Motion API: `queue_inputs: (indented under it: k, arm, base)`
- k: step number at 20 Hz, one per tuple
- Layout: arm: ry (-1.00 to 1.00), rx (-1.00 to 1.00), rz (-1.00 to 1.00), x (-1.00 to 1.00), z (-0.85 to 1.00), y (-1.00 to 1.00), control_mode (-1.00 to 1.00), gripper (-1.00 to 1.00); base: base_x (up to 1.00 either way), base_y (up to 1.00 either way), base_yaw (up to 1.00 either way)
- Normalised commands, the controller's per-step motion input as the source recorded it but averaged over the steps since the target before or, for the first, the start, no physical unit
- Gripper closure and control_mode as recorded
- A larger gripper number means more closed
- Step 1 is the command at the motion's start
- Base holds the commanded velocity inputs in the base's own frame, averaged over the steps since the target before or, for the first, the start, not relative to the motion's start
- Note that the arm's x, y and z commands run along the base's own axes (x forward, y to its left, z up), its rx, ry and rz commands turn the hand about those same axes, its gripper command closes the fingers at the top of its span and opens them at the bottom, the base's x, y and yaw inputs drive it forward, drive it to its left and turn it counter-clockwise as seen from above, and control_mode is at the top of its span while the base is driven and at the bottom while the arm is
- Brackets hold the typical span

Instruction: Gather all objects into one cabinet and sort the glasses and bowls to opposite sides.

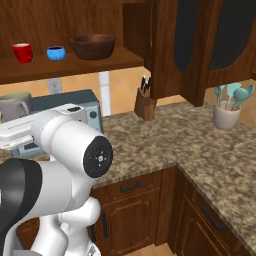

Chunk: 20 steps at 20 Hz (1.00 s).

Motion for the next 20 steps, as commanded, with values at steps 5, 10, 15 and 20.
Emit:
queue_inputs:
  k: [5, 10, 15, 20]
  arm:
    - [0.00, 0.00, 0.00, 0.00, 0.00, 0.00, 1.00, 1.00]
    - [0.00, 0.00, 0.00, 0.00, 0.00, 0.00, 1.00, 1.00]
    - [0.00, 0.00, 0.00, 0.27, 0.08, 0.43, -1.00, 1.00]
    - [-0.03, 0.02, 0.00, 0.32, 0.25, 0.62, -1.00, 1.00]
  base:
    - [0.81, 0.64, -0.02]
    - [0.35, 0.22, 0.00]
    - [0.09, 0.12, 0.00]
    - [0.00, 0.00, 0.00]
